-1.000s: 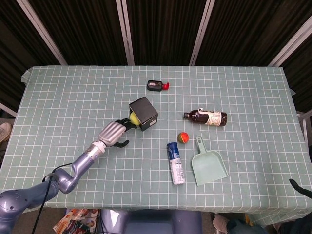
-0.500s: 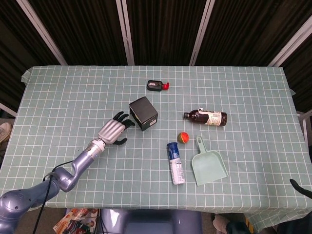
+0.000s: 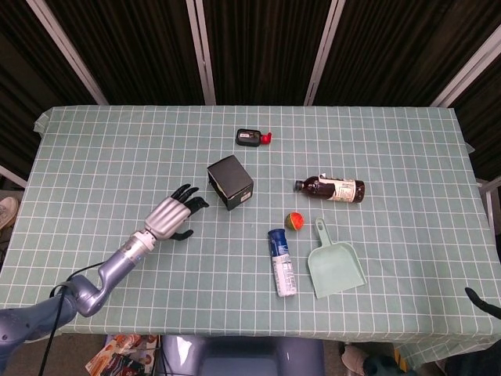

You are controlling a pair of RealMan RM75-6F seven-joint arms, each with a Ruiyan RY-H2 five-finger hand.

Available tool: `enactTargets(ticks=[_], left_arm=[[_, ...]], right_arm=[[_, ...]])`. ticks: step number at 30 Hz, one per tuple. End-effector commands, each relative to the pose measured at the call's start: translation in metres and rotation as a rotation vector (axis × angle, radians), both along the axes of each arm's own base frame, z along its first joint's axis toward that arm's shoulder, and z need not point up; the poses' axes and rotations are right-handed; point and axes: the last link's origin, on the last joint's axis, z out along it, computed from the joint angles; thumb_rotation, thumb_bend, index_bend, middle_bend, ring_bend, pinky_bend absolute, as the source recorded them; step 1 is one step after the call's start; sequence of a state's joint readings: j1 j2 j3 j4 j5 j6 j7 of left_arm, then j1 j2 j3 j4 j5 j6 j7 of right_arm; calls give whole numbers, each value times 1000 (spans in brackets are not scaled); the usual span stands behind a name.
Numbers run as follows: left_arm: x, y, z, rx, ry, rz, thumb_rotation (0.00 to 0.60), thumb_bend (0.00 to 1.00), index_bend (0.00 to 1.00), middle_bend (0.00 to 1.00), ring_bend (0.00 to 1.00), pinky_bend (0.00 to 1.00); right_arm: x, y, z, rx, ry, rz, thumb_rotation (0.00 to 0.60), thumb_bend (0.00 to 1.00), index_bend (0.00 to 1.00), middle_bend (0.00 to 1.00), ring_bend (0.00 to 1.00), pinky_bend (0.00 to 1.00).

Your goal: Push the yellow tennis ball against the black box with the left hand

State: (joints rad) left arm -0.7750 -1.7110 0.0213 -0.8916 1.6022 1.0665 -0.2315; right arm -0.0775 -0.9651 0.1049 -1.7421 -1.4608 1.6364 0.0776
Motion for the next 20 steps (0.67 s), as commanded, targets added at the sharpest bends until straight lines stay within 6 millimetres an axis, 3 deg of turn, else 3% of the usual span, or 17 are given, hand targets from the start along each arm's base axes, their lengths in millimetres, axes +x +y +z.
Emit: enactTargets(ticks=[1, 4, 6, 9, 15, 20], left_arm=[[-23, -30, 35, 69, -8, -34, 600, 206, 182, 199, 35, 143], [-46, -59, 66, 134, -18, 43, 600, 154, 158, 188, 35, 111], [-66, -86, 90, 190, 58, 190, 600, 126, 125, 166, 33, 73], [-73, -125, 119, 284, 126, 365, 600, 83, 86, 156, 32, 14], [-81, -178, 147, 451, 71, 463, 600, 65, 75, 158, 32, 0], [-84, -194, 158, 489, 66, 473, 600, 66, 65, 150, 32, 0]], right_arm=[[1, 0, -1, 4, 4, 1, 600, 132, 0, 0, 0, 0], [2, -1, -4, 9, 13, 2, 600, 132, 0, 0, 0, 0], [3, -2, -7, 20, 24, 3, 600, 132, 0, 0, 0, 0], [3, -4, -11, 46, 21, 7, 600, 132, 0, 0, 0, 0], [1, -10, -18, 70, 39, -12, 600, 132, 0, 0, 0, 0], [1, -14, -22, 81, 39, -21, 600, 132, 0, 0, 0, 0]])
